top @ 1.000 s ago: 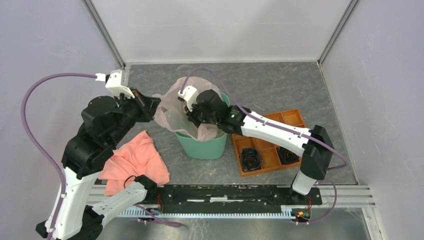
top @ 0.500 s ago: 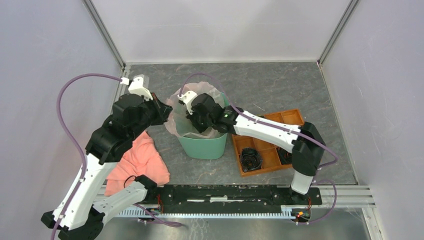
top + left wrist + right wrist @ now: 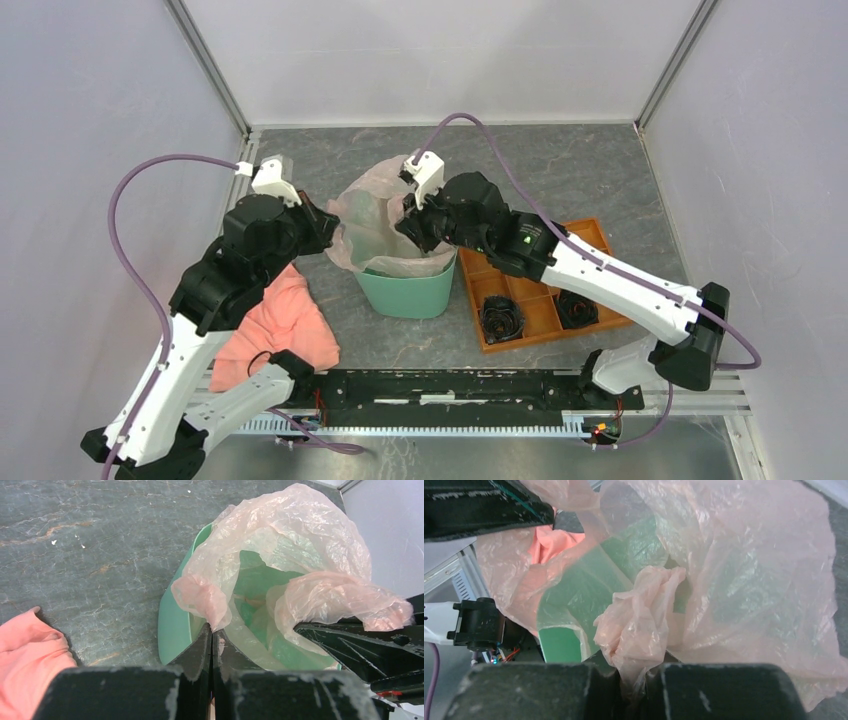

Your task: Put the trash bags into the trash bin

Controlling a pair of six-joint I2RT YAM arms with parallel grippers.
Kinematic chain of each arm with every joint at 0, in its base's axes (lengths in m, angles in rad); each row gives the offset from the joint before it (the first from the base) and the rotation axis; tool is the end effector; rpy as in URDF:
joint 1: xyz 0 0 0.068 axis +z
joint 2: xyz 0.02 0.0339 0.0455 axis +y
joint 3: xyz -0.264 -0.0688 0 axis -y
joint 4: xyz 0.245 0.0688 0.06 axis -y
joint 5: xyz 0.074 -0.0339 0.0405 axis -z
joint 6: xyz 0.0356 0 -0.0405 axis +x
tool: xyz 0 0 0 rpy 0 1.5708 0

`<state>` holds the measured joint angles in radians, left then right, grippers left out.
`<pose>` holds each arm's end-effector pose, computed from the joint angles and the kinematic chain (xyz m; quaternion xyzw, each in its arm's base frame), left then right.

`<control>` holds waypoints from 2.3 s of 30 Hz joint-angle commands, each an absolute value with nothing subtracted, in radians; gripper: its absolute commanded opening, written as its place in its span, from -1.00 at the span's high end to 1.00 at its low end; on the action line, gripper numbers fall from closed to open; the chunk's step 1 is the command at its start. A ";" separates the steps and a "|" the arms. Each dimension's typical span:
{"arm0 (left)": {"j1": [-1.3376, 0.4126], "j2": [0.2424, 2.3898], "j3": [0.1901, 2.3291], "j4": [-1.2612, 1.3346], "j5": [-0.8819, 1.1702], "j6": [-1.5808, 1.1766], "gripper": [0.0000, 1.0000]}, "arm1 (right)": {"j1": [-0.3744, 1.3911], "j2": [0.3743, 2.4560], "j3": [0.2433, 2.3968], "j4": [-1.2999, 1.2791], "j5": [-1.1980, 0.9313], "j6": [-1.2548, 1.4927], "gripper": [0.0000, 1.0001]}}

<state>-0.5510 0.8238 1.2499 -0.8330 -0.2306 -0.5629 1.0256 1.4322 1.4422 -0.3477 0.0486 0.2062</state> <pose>0.1224 -0.0657 0.4201 -0.0682 0.8295 -0.2070 0.5143 0.1733 0.2824 0.4011 -0.3120 0.7537 0.3178 0.4833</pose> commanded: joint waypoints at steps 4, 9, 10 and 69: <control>-0.546 0.794 1.244 -0.816 -0.277 -0.593 0.96 | 1.019 1.292 1.328 -0.232 0.105 0.231 0.84; -0.546 0.812 1.300 -0.905 -0.354 -0.561 0.96 | 1.020 1.204 1.299 -0.304 0.223 0.200 0.77; -0.546 0.817 1.312 -0.927 -0.371 -0.558 0.96 | 1.020 1.192 1.297 -0.315 0.233 0.200 0.76; -0.546 0.835 1.401 -1.123 -0.651 -0.616 0.76 | 0.727 1.081 1.302 -0.513 0.194 0.137 0.74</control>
<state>-0.5457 0.8337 1.3792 -1.0798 -0.6548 -0.6094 0.7258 1.1290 1.3148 -0.5190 0.1368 0.1413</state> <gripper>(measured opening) 0.060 0.066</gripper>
